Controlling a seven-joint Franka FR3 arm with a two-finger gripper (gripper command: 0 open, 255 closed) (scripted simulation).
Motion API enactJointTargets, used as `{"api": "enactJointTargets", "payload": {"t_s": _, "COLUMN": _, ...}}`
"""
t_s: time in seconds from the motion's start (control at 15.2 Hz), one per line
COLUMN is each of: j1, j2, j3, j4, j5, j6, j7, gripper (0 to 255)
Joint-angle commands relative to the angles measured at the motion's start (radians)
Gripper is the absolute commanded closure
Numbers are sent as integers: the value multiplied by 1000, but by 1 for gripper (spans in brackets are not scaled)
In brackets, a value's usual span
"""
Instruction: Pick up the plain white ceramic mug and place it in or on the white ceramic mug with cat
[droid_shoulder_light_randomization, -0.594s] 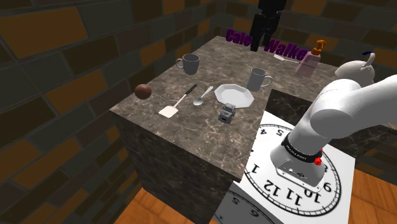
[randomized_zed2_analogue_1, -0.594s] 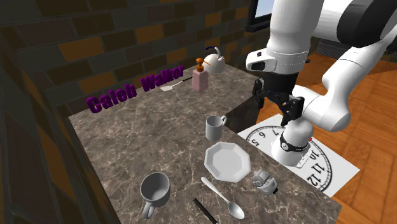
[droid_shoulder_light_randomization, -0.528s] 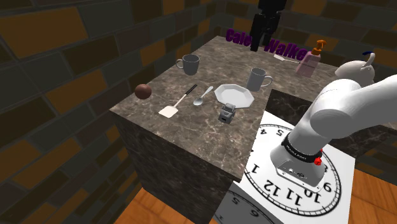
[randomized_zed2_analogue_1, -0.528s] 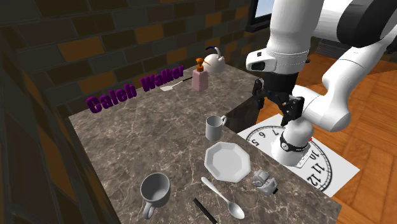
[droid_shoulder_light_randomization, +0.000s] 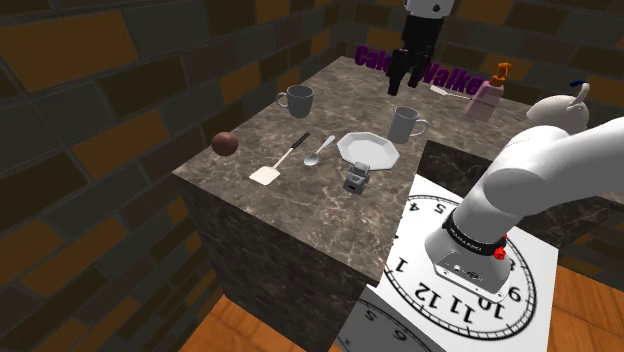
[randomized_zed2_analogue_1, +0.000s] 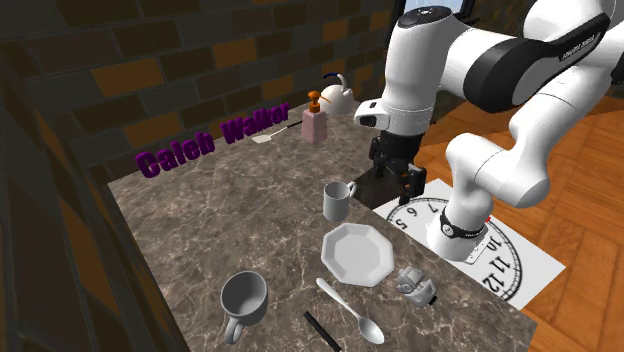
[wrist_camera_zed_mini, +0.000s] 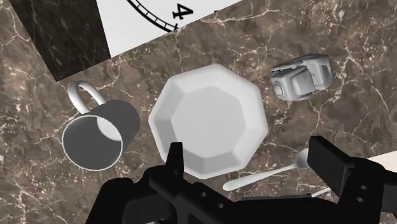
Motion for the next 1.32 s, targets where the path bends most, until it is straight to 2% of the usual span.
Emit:
{"api": "enactJointTargets", "payload": {"t_s": 0.0, "j1": -27, "j2": 14, "j3": -27, "j4": -43, "j5": -26, "j6": 76, "j7": -7, "gripper": 0}}
{"api": "enactJointTargets", "payload": {"t_s": 0.73, "j1": -164, "j2": 211, "j3": -167, "j4": -160, "j5": -132, "j6": 489, "j7": -22, "gripper": 0}}
{"api": "enactJointTargets", "payload": {"t_s": 1.25, "j1": -165, "j2": 297, "j3": -189, "j4": -213, "j5": -138, "j6": 631, "j7": -26, "gripper": 0}}
